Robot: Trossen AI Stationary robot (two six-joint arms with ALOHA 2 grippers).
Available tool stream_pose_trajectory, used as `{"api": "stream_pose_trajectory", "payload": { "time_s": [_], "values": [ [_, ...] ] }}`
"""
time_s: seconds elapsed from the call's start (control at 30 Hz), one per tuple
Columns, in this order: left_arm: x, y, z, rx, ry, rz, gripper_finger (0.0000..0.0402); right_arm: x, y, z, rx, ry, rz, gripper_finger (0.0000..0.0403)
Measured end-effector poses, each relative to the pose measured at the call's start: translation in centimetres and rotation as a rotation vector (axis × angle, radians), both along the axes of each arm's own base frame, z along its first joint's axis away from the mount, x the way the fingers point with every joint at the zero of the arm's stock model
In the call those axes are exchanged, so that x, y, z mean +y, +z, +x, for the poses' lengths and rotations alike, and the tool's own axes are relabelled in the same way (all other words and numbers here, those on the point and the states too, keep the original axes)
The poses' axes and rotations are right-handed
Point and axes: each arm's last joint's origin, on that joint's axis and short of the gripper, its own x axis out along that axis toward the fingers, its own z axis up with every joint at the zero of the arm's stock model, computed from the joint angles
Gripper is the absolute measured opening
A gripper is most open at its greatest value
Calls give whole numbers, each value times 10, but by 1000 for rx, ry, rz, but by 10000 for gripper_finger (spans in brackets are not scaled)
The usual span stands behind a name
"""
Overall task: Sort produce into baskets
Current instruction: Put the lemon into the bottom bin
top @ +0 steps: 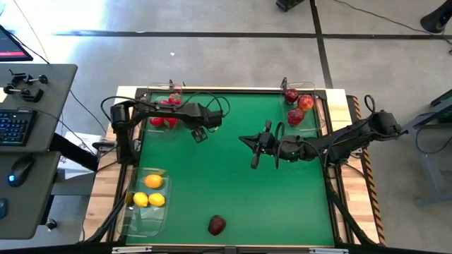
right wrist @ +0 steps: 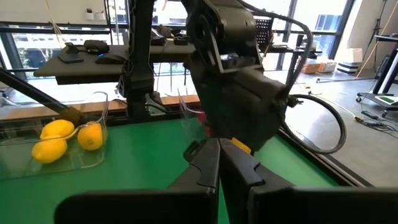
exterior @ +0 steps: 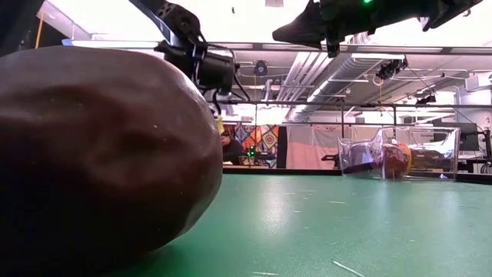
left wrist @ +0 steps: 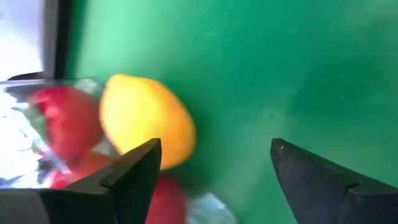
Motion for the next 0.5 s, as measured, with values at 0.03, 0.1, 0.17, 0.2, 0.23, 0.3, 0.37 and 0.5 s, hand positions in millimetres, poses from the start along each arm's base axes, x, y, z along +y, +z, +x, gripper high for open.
{"api": "stream_pose_trajectory", "payload": {
  "time_s": [0.03,0.1,0.17,0.2,0.23,0.3,0.37,0.5],
  "values": [
    [1,-2,0,17,-1,24,293,0,0,0,0,2,0,2],
    [4,-6,0,53,-4,66,297,0,0,0,0,2,0,2],
    [5,-9,0,75,-8,100,300,0,0,0,0,2,0,2],
    [5,-10,0,84,-11,115,300,0,0,0,0,2,0,2],
    [5,-9,0,89,-13,130,301,0,0,0,0,2,0,2],
    [6,-10,0,98,-15,154,301,0,0,0,0,1,0,2],
    [10,-10,-1,103,-1,149,301,0,0,0,0,2,0,2],
    [21,-11,-6,80,70,110,301,0,0,0,1,2,0,2]
  ]
}}
